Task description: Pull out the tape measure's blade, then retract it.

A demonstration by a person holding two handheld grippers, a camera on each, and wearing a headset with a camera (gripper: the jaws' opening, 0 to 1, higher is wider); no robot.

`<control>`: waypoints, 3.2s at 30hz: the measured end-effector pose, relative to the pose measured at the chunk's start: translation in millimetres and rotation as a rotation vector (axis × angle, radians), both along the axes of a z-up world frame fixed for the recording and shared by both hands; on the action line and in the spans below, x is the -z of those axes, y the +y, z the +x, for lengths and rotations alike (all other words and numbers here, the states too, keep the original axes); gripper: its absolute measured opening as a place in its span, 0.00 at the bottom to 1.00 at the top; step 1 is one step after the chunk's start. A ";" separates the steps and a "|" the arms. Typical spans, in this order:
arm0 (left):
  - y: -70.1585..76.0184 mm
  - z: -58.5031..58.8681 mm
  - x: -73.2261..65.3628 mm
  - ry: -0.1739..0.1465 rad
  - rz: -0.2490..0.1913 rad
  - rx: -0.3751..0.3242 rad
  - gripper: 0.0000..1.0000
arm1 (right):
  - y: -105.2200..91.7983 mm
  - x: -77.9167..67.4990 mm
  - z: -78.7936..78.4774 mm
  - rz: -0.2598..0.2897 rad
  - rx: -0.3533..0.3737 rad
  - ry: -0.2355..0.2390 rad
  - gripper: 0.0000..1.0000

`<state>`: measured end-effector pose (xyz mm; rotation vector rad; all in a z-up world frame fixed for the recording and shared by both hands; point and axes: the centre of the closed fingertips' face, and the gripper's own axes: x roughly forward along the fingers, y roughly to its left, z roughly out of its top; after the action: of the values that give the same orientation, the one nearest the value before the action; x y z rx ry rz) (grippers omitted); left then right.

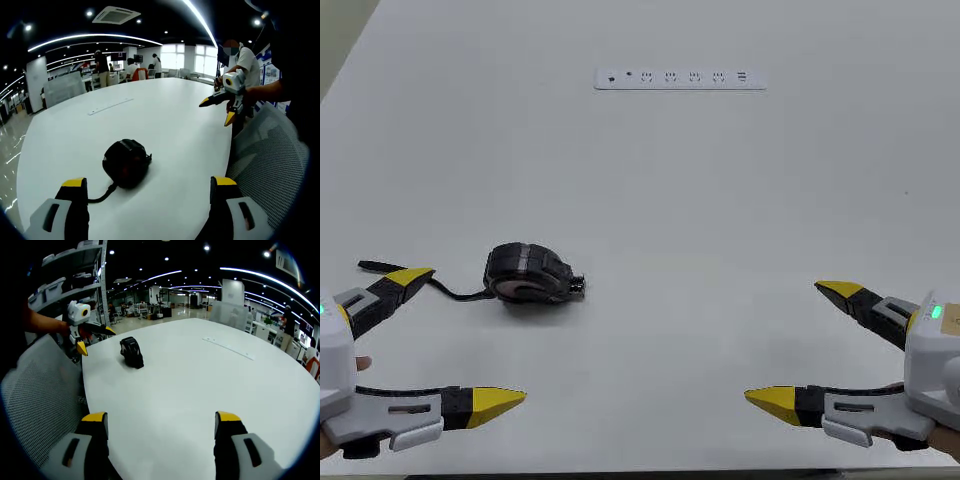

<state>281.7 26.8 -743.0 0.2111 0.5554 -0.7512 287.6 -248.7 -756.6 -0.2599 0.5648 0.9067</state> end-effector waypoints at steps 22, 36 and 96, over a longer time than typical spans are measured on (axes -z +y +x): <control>5.0 9.2 2.0 0.018 0.054 0.076 0.94 | 3.4 1.1 9.8 -0.030 -0.068 -0.008 0.84; 7.1 20.8 5.9 0.042 0.081 0.129 0.91 | 9.9 3.8 22.7 -0.043 -0.116 -0.011 0.81; 8.3 70.4 46.3 0.171 0.306 0.475 0.40 | 99.9 37.5 63.0 -0.082 -0.524 -0.095 0.46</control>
<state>352.1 35.1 -789.3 0.5794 0.7965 -1.1507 350.7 -148.8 -794.0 -0.5385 0.4522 1.3703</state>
